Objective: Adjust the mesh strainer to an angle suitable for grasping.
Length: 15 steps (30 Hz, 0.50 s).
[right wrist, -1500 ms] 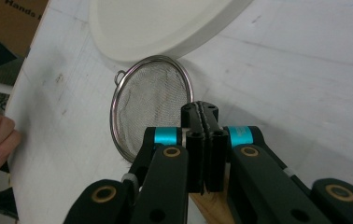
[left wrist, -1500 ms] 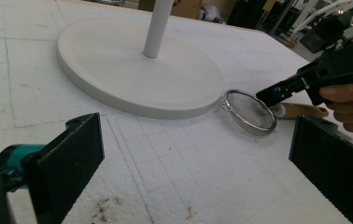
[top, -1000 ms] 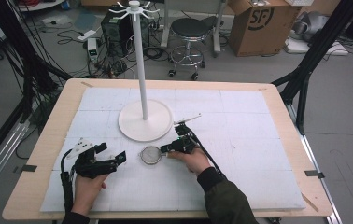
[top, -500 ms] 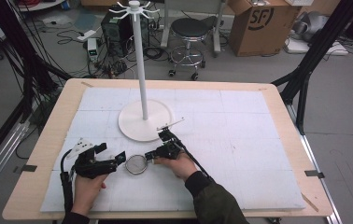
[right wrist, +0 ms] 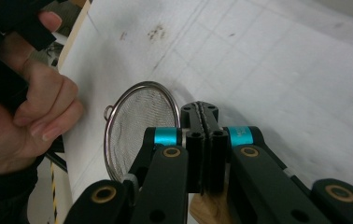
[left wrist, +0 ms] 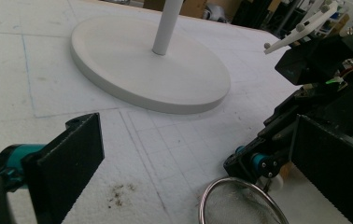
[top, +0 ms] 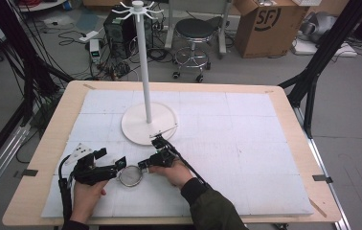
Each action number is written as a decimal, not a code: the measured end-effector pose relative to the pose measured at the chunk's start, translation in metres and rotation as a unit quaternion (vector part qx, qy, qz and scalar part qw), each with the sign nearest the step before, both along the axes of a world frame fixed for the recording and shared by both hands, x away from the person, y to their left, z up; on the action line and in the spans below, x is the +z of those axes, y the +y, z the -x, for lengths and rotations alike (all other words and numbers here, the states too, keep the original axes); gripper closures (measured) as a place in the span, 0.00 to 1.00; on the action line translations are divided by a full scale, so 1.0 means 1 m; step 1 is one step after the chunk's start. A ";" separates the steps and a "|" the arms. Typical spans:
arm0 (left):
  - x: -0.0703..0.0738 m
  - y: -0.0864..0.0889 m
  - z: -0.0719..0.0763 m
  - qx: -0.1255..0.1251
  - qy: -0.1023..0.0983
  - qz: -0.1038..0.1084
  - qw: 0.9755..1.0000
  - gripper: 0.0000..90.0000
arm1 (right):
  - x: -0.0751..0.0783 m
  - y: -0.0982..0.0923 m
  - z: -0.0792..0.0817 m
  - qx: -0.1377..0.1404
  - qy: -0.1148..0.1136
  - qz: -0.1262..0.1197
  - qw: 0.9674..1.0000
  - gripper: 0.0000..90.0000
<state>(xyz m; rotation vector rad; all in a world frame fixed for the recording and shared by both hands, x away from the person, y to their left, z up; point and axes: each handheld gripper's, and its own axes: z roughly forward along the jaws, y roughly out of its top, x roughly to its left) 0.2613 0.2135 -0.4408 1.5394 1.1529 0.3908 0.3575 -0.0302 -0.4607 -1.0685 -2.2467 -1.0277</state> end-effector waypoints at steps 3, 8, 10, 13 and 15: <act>0.000 0.001 0.001 0.003 0.001 0.000 1.000 0.04 | 0.000 0.007 0.003 0.010 -0.002 -0.002 1.000 1.00; 0.000 0.002 0.002 0.005 0.001 -0.003 1.000 0.04 | 0.000 0.016 0.009 0.024 -0.006 0.001 1.000 1.00; 0.000 0.003 0.003 0.005 0.001 -0.002 1.000 0.04 | 0.001 0.017 0.010 0.023 -0.008 0.002 1.000 1.00; 0.000 0.004 0.004 0.006 0.001 -0.002 1.000 0.04 | 0.002 0.016 0.009 0.017 -0.021 0.003 1.000 1.00; 0.000 0.004 0.004 0.005 0.000 0.000 1.000 0.04 | 0.005 0.014 0.008 0.009 -0.024 -0.005 1.000 1.00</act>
